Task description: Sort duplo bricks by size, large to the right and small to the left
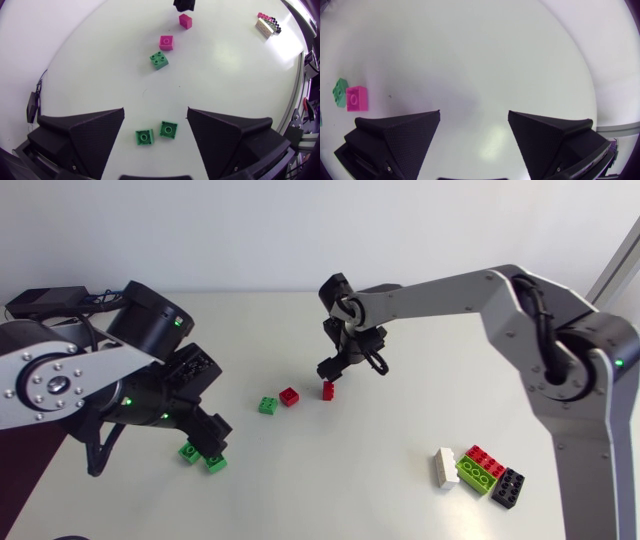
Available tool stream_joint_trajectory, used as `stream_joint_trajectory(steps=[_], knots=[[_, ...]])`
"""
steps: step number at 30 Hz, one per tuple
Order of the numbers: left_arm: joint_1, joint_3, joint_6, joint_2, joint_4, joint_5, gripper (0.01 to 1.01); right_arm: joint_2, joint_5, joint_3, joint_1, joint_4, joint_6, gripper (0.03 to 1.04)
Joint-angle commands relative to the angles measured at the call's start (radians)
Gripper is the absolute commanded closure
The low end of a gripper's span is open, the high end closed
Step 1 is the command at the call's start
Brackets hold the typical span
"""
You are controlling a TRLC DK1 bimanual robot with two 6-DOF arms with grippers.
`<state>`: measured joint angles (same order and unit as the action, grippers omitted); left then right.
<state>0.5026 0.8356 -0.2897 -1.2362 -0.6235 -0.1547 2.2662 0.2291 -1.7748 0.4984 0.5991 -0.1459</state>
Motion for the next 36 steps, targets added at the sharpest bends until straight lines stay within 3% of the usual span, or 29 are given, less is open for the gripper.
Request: stream_joint_trajectory(steps=[1, 6, 9, 12, 15, 18, 28, 36], knots=[[-0.015, -0.023, 0.017, 0.029, 0.001, -0.009, 0.084, 0.076, -0.106, -0.069, 0.017, 0.103, 0.009, 0.09], [-0.047, 0.014, 0.009, 0.020, 0.004, -0.009, 0.084, -0.139, -0.465, 0.150, 0.121, 0.071, 0.000, 0.10], [-0.050, 0.043, 0.001, -0.022, 0.033, -0.009, 0.082, -0.244, -0.525, 0.252, 0.155, 0.044, -0.001, 0.10], [-0.056, 0.096, -0.002, -0.132, 0.090, 0.006, 0.082, -0.295, -0.409, 0.319, 0.131, -0.048, 0.008, 0.10], [-0.072, 0.172, 0.000, -0.289, 0.185, 0.040, 0.070, -0.277, -0.297, 0.314, 0.088, -0.090, 0.019, 0.10], [-0.102, 0.303, 0.015, -0.483, 0.194, 0.116, 0.070, -0.281, -0.241, 0.325, 0.060, -0.094, 0.020, 0.10], [-0.078, 0.585, 0.080, -0.795, 0.206, 0.222, 0.084, -0.442, -0.246, 0.595, -0.021, -0.177, -0.027, 0.10], [-0.024, 0.861, 0.118, -0.985, 0.027, 0.254, 0.143, -0.537, -0.246, 0.719, -0.046, -0.200, -0.041, 0.10]])
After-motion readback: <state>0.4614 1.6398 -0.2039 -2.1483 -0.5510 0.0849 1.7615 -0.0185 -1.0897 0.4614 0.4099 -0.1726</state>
